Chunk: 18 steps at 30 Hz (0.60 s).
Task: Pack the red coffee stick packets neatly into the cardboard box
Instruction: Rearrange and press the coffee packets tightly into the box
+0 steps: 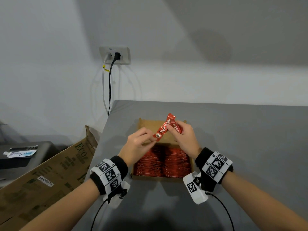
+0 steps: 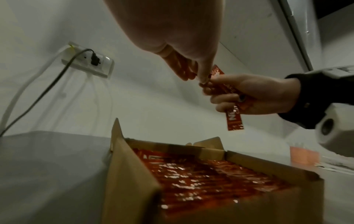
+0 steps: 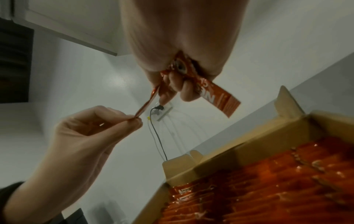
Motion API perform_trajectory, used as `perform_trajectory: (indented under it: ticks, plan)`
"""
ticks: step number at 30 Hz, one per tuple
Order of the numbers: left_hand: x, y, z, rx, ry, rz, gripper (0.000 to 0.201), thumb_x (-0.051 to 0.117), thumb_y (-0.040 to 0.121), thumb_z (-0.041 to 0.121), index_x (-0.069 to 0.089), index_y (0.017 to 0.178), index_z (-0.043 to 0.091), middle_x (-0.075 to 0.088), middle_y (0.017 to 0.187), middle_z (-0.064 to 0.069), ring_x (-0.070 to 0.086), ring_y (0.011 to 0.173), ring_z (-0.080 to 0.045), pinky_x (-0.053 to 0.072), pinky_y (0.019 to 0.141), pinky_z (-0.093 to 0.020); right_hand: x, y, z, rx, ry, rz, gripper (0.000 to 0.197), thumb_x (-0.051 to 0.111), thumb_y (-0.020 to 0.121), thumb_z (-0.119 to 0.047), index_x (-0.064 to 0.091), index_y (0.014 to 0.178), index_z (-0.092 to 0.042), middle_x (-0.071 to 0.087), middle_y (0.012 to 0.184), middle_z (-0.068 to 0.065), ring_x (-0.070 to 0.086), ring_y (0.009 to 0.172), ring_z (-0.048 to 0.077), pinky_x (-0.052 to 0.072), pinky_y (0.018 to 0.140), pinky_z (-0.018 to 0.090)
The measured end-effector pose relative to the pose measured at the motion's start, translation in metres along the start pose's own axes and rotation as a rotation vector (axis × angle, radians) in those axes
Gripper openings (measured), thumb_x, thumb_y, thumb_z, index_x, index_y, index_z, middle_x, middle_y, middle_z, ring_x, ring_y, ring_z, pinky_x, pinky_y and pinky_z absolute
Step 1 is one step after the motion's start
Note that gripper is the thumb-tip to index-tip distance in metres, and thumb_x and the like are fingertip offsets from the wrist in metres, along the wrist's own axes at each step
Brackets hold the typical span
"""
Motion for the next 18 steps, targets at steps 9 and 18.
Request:
perform_trajectory:
  ticks: [9,18]
  plan:
    - [0.003,-0.025,-0.015,-0.365,0.18,-0.266,0.017,0.064,0.087,0.022,0.059,0.102,0.015,0.057,0.102,0.005,0.053,0.097,-0.01,0.045,0.09,-0.025,0.001,0.001,-0.001,-0.071,-0.43,-0.193,0.012,0.066,0.085,-0.015,0.072,0.089,-0.005,0.064,0.074,-0.007,0.05,0.061,-0.002,0.038,0.058,0.006]
    - [0.023,-0.044,-0.021,-0.416,0.473,-0.572,0.056,0.045,0.095,0.041,0.033,0.141,0.012,0.036,0.136,0.0,0.032,0.128,-0.017,0.027,0.109,-0.03,0.039,0.013,-0.006,-0.215,-0.801,-0.397,0.018,0.055,0.091,-0.017,0.066,0.081,-0.008,0.066,0.078,0.007,0.055,0.068,0.019,0.045,0.061,0.031]
Point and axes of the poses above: each hand's wrist, its own y-axis towards the middle knuckle, its own x-axis out of the palm, z = x × y, the point moved 1 cm from there along y, towards the middle knuckle
